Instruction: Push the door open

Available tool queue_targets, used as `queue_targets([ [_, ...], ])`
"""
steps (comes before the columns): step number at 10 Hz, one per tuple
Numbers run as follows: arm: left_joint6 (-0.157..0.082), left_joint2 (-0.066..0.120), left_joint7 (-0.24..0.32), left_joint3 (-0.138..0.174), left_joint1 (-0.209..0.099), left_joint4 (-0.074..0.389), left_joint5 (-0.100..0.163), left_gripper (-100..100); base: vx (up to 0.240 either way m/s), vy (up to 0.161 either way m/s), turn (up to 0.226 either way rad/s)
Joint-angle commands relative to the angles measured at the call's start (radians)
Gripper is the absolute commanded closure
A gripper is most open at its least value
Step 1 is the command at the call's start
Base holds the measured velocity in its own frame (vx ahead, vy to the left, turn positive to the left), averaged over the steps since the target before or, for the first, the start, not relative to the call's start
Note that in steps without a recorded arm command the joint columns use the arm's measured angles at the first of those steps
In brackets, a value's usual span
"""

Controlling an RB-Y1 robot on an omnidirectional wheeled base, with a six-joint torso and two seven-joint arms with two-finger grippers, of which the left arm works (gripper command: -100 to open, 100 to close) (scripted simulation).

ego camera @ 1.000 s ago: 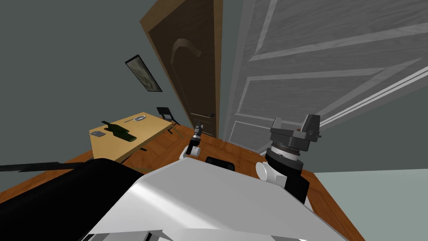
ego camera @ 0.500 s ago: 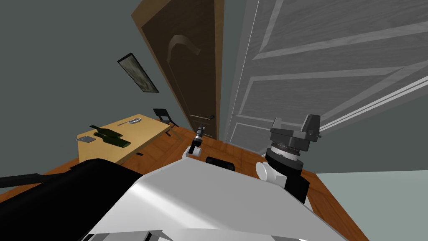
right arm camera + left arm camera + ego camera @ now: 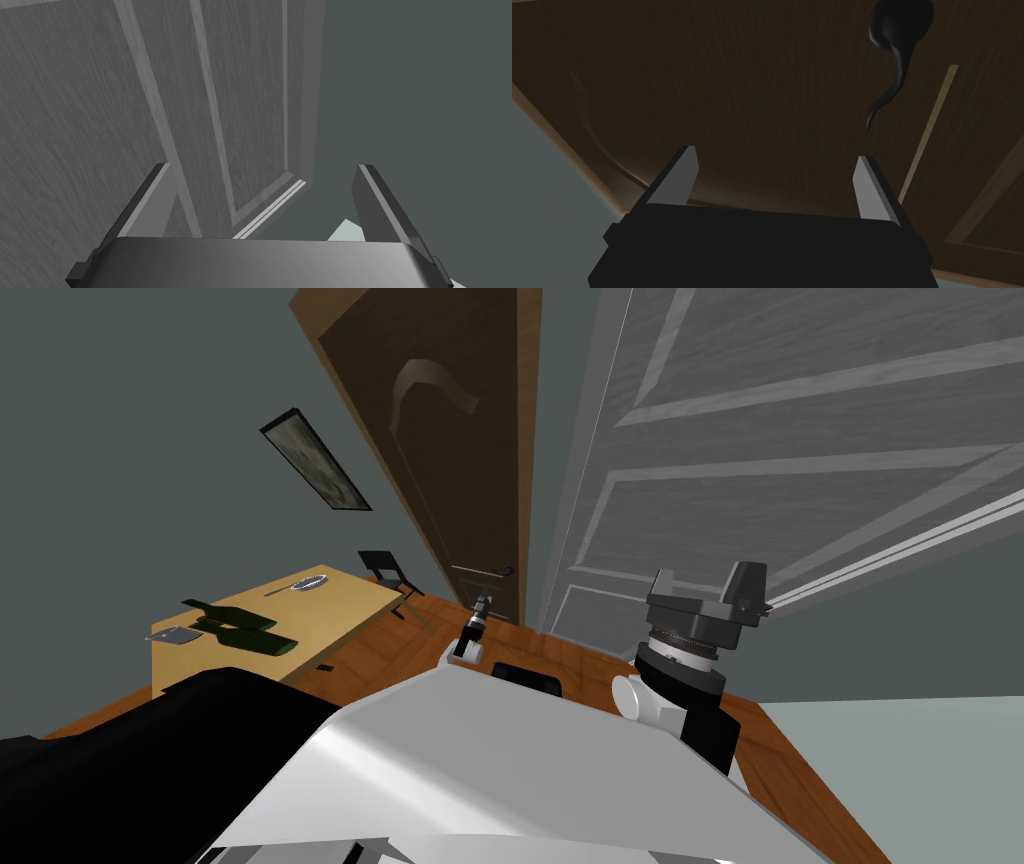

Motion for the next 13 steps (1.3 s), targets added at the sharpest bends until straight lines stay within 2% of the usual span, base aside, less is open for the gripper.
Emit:
queue_targets([
  [1,-0.008,-0.004,-0.003,-0.004,-0.017,0.046,-0.003,-100,0.090,0.092,-0.047],
  [7,-0.027,-0.007,-0.004,-0.018,-0.056,0.177,-0.011,-100,0.083,0.070,-0.042],
  [13,-0.041,-0.013,-0.004,-0.028,-0.086,0.277,-0.017,-100,0.073,0.058,-0.032],
])
